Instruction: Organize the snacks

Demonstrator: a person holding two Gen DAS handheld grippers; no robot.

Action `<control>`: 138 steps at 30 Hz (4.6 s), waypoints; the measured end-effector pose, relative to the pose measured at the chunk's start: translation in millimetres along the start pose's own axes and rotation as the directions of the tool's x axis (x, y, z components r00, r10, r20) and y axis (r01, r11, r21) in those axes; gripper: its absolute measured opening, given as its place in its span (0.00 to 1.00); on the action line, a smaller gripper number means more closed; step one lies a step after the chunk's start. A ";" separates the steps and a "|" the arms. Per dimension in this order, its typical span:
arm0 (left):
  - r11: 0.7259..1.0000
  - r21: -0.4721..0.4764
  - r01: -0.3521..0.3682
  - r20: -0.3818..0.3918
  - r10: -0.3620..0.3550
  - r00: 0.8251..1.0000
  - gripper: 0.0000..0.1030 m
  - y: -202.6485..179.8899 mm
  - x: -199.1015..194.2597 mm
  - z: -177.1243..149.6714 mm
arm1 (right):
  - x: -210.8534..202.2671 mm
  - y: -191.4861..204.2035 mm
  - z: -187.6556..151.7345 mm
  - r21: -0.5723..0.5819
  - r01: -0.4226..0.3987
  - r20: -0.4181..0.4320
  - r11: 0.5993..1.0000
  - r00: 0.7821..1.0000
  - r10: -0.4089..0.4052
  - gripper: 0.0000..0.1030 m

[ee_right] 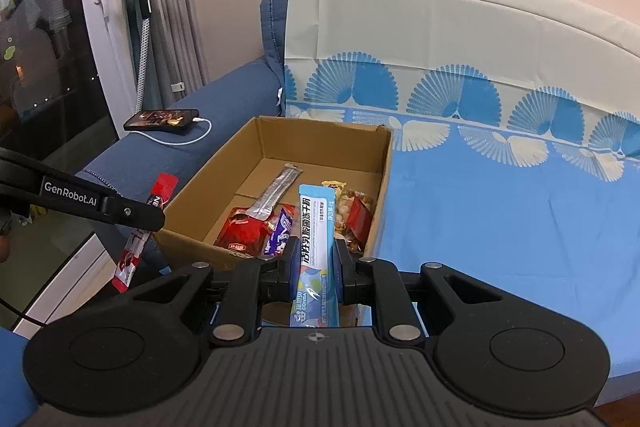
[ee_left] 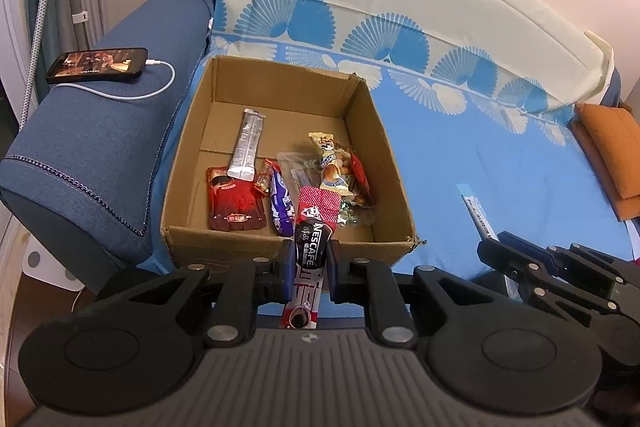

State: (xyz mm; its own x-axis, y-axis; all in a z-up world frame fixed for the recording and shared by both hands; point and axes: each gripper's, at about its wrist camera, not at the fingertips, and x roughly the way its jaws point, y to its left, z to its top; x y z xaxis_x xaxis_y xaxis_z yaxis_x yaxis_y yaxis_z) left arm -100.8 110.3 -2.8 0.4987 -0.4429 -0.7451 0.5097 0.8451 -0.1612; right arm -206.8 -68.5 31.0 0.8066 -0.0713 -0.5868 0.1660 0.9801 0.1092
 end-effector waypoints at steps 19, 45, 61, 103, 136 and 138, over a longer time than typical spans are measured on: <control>1.000 -0.021 0.008 -0.062 -0.009 0.998 0.17 10.4 32.3 7.3 | 28.5 3.6 3.9 0.005 0.005 -0.081 1.000 0.997 -0.004 0.18; 0.998 -0.064 -0.028 -0.104 0.021 0.994 0.18 40.4 115.2 89.0 | 140.9 0.6 53.1 0.049 -0.058 -0.127 0.997 0.990 0.064 0.18; 0.991 -0.042 -0.129 -0.199 0.118 0.973 0.99 53.4 193.8 114.6 | 218.7 -20.6 68.8 0.127 -0.022 -0.176 0.992 0.983 0.044 0.31; 0.922 -0.099 -0.374 0.055 0.381 0.923 1.00 12.6 -4.3 17.0 | 24.8 37.2 23.0 -0.042 -0.002 0.024 0.999 1.000 0.003 0.92; 0.911 -0.005 -0.413 0.033 0.413 0.910 1.00 -16.0 -0.9 5.1 | 8.1 18.0 8.8 0.061 0.110 0.055 0.992 0.992 -0.113 1.00; 0.911 -0.042 -0.409 0.018 0.410 0.912 1.00 -10.4 -0.2 6.9 | 9.2 18.7 8.5 0.055 0.108 0.052 0.993 0.992 -0.111 1.00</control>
State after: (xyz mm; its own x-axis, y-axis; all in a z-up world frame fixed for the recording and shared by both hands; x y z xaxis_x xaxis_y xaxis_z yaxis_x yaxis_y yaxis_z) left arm -101.3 99.6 3.5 0.6765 -0.0623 -0.7338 0.2310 0.9641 0.1311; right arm -191.4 -52.4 34.5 0.8119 -0.1888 -0.5525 0.2829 0.9550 0.0894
